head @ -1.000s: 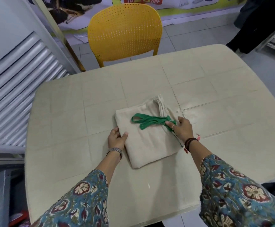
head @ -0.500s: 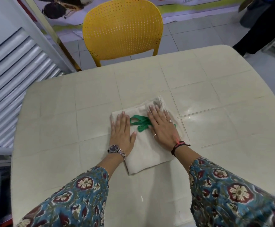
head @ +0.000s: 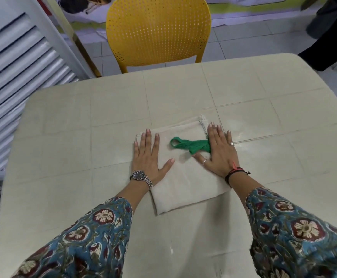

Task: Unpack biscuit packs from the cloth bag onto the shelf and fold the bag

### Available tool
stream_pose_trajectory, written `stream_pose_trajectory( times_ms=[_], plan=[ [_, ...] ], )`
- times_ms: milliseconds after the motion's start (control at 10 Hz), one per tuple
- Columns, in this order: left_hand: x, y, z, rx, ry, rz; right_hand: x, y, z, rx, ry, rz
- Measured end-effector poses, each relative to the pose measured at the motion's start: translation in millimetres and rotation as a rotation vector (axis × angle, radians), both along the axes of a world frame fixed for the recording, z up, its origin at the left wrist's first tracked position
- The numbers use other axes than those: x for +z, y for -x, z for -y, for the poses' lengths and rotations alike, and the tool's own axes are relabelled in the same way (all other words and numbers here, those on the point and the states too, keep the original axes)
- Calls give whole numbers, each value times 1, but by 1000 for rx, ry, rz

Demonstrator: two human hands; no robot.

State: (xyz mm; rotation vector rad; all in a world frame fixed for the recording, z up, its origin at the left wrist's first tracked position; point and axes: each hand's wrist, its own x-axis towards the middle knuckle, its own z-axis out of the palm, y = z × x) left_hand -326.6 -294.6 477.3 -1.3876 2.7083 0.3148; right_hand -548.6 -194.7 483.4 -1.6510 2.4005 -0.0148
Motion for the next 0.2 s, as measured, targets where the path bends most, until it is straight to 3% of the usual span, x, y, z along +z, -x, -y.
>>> stream_pose_trajectory(
  times_ms=[200],
  plan=[
    [25, -6, 6, -8, -14, -19, 25, -9, 1, 46, 14, -100]
  ],
)
